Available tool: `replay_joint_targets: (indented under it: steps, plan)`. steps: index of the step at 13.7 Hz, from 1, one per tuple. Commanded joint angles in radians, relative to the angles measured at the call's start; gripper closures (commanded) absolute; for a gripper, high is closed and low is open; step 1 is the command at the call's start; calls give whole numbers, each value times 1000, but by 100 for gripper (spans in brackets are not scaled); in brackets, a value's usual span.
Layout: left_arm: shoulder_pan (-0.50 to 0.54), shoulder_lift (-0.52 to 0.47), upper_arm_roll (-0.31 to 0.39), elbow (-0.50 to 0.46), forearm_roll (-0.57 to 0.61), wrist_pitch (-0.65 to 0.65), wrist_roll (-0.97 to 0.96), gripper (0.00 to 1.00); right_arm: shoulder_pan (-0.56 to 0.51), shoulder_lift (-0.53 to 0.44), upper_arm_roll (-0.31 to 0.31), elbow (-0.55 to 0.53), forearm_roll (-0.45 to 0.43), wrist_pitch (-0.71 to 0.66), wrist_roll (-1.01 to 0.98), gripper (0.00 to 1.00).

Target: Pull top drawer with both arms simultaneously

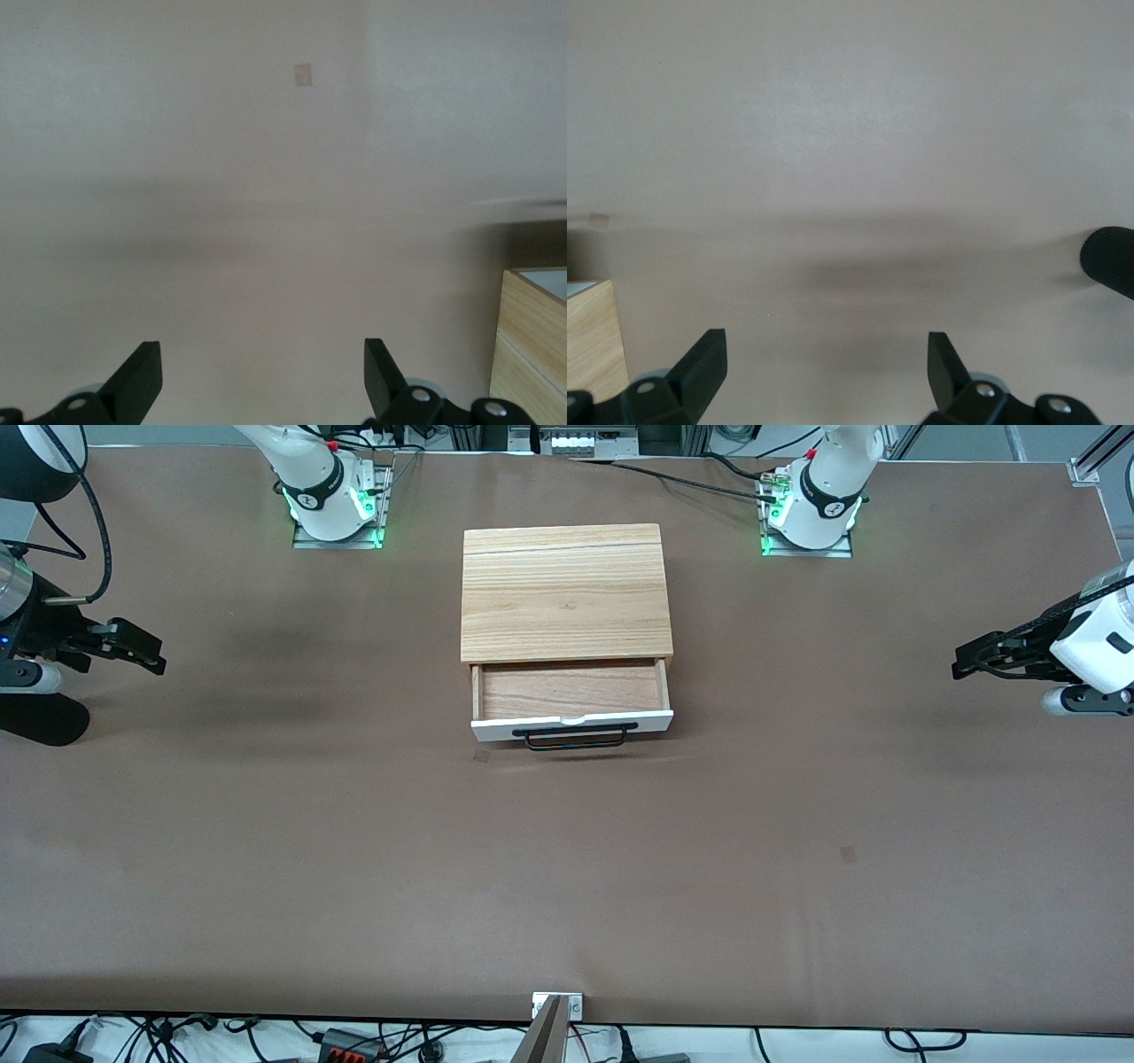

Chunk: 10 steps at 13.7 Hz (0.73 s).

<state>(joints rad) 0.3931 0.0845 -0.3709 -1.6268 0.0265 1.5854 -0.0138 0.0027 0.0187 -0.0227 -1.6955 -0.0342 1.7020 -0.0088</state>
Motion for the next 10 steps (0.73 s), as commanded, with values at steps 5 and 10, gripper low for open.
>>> replay_joint_targets:
  steps: [5, 10]
  plan:
    - [35, -28, -10, -25, -16, 96, -6, 0, -38, -25, 33, -9, 8, 4, -16, 0]
    - [33, -25, -11, -2, -16, 62, -3, 0, -53, -25, 37, -10, 8, 2, -17, 0]
